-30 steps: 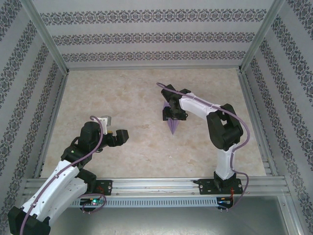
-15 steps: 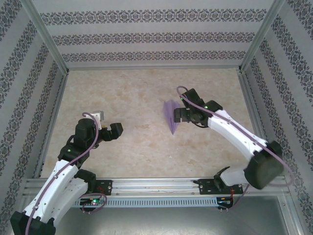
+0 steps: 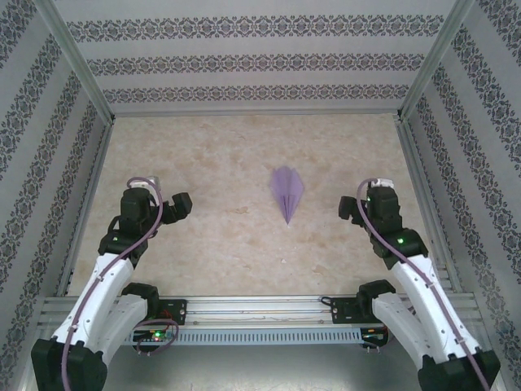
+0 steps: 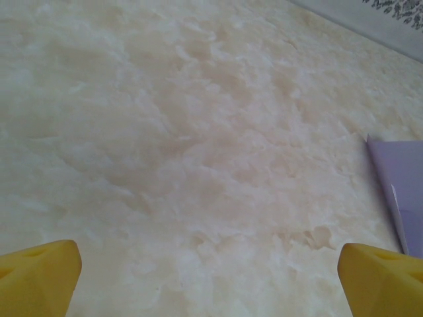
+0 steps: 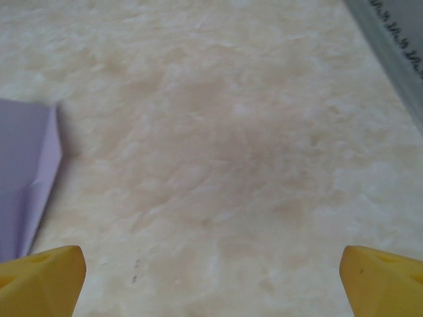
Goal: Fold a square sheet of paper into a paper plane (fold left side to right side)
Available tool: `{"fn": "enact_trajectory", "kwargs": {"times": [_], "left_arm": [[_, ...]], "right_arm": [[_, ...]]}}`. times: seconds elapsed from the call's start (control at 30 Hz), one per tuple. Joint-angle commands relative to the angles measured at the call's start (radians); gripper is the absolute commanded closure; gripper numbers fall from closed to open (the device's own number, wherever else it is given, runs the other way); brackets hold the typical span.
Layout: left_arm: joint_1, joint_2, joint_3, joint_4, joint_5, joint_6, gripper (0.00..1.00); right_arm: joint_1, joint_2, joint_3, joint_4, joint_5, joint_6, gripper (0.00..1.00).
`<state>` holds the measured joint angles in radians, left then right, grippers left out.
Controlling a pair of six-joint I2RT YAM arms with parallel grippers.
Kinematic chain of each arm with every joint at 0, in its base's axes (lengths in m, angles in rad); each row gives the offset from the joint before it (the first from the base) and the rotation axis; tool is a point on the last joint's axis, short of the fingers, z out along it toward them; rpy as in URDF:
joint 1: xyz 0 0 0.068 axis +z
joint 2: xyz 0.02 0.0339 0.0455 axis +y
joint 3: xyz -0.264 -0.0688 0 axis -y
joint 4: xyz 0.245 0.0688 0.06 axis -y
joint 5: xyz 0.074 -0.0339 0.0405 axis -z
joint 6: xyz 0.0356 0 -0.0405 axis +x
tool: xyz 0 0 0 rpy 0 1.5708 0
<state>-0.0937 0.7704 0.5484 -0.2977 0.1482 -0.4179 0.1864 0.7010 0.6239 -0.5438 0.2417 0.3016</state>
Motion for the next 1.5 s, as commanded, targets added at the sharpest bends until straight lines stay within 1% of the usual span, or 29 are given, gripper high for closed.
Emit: {"fn": "enact_trajectory", "kwargs": {"times": [0.0,0.1,0.2,0.27,0.33,0.43,0.53,0.67,0.8,0.83,0.9,0.93,1.03,1.17,1.27,1.37,1.4,1.47], "left_arm": [[0.019,0.011,0.007,0.088,-0.032,0.025,0.0],[0.022,0.025,-0.016,0.111,-0.063,0.037,0.0],[0.025,0.041,-0.04,0.117,-0.123,0.071,0.0],[0.026,0.052,-0.058,0.129,-0.164,0.093,0.0],[0.026,0.065,-0.079,0.155,-0.195,0.11,0.0],[0.029,0.09,-0.104,0.198,-0.214,0.122,0.0],[0.031,0.121,-0.093,0.218,-0.221,0.137,0.0],[0.033,0.165,-0.082,0.257,-0.248,0.184,0.0],[0.038,0.2,-0.076,0.279,-0.283,0.236,0.01],[0.039,0.207,-0.08,0.292,-0.288,0.243,0.01],[0.044,0.222,-0.097,0.329,-0.292,0.256,0.0],[0.046,0.231,-0.106,0.348,-0.294,0.26,0.0],[0.049,0.259,-0.135,0.418,-0.291,0.273,0.01],[0.051,0.309,-0.17,0.539,-0.256,0.313,0.01],[0.054,0.347,-0.185,0.615,-0.223,0.332,0.01],[0.058,0.386,-0.199,0.701,-0.19,0.346,0.01],[0.06,0.402,-0.203,0.737,-0.176,0.351,0.01],[0.063,0.434,-0.196,0.772,-0.153,0.364,0.01]], "right_arm": [[-0.043,-0.023,-0.088,0.152,-0.001,-0.066,0.02],[-0.056,-0.016,-0.204,0.315,0.005,-0.11,0.02],[-0.064,0.003,-0.338,0.515,0.028,-0.138,0.02],[-0.082,0.025,-0.398,0.634,0.019,-0.148,0.02],[-0.099,0.051,-0.398,0.682,-0.014,-0.167,0.02],[-0.112,0.115,-0.418,0.831,-0.063,-0.204,0.02],[-0.127,0.205,-0.419,0.965,-0.12,-0.214,0.02],[-0.138,0.36,-0.419,1.198,-0.193,-0.214,0.02],[-0.145,0.506,-0.384,1.35,-0.261,-0.223,0.02],[-0.145,0.534,-0.371,1.369,-0.271,-0.23,0.02],[-0.146,0.564,-0.326,1.321,-0.292,-0.273,0.02],[-0.146,0.572,-0.325,1.331,-0.293,-0.289,0.02],[-0.154,0.622,-0.334,1.419,-0.284,-0.311,0.02],[-0.169,0.759,-0.306,1.509,-0.313,-0.311,0.02],[-0.182,0.83,-0.289,1.556,-0.331,-0.294,0.02],[-0.2,0.815,-0.286,1.504,-0.336,-0.274,0.02],[-0.208,0.821,-0.253,1.489,-0.321,-0.255,0.02],[-0.211,0.827,-0.246,1.486,-0.315,-0.249,0.02]]}}
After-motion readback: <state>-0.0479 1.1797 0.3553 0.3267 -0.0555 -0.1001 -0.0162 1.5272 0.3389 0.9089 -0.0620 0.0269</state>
